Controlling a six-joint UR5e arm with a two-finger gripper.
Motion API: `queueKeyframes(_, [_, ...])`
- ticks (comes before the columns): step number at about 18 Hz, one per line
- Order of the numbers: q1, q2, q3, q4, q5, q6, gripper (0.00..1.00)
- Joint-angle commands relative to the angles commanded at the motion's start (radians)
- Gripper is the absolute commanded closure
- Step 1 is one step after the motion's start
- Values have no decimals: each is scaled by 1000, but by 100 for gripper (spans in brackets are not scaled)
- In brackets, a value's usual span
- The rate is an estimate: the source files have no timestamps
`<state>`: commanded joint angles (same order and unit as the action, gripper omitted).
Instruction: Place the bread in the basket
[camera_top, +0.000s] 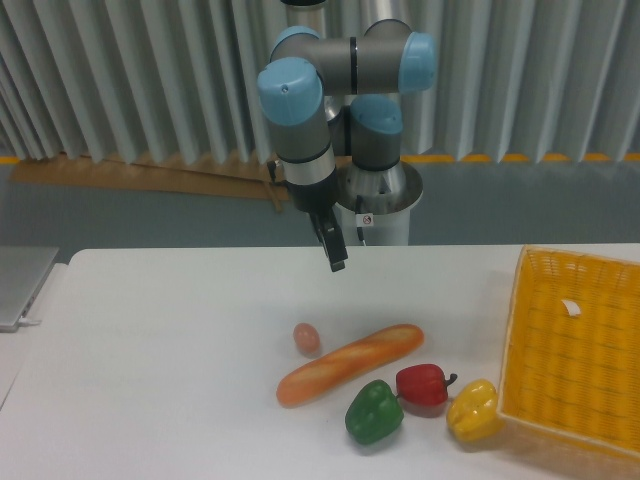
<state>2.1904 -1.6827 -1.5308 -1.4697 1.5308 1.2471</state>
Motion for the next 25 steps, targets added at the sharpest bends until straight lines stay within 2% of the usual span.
queueKeyframes(25, [15, -3, 0, 0, 0, 0, 0])
